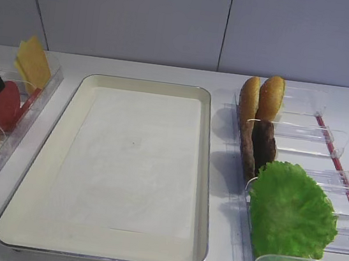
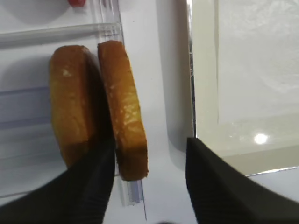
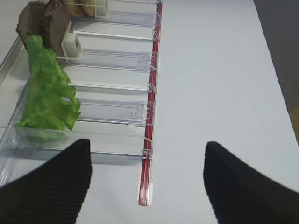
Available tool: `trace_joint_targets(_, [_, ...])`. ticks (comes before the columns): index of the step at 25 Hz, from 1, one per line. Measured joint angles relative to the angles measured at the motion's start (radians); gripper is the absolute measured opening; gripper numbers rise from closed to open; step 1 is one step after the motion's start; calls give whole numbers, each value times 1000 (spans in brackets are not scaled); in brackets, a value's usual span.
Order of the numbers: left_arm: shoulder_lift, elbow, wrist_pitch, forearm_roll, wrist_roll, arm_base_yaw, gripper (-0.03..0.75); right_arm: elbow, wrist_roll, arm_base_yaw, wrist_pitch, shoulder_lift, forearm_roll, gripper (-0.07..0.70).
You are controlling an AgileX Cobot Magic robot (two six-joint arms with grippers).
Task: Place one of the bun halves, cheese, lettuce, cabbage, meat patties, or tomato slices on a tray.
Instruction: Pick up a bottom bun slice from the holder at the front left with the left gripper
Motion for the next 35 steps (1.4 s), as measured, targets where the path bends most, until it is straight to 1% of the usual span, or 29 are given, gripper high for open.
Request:
trace_joint_targets(9, [79,-1,0,0,-3,0,319,0,0,0,0,0,0,522])
trace_joint_targets(10, [84,-1,-2,4,-8,0,303,0,0,0,0,0,0,522])
trace_joint_targets(12, [86,-1,-3,23,-14,0,246,0,0,0,0,0,0,522])
trace_joint_targets(15, [86,-2,-3,65,-20,0,115,0,0,0,0,0,0,522])
trace_joint_targets(19, [86,-4,-3,76,-22,0,115,0,0,0,0,0,0,522])
trace_joint_targets(23, [88,-42,11,78,-25,0,114,0,0,0,0,0,0,522])
trace_joint_targets(26, [62,-69,15,76,-32,0,114,0,0,0,0,0,0,522])
trace_joint_targets(30, [-4,-80,9,63,-41,0,113,0,0,0,0,0,0,522])
trace_joint_targets(32, [-45,-80,9,34,-41,0,113,0,0,0,0,0,0,522])
trace_joint_targets(35, [-106,-80,11,-57,-15,0,113,0,0,0,0,0,0,522])
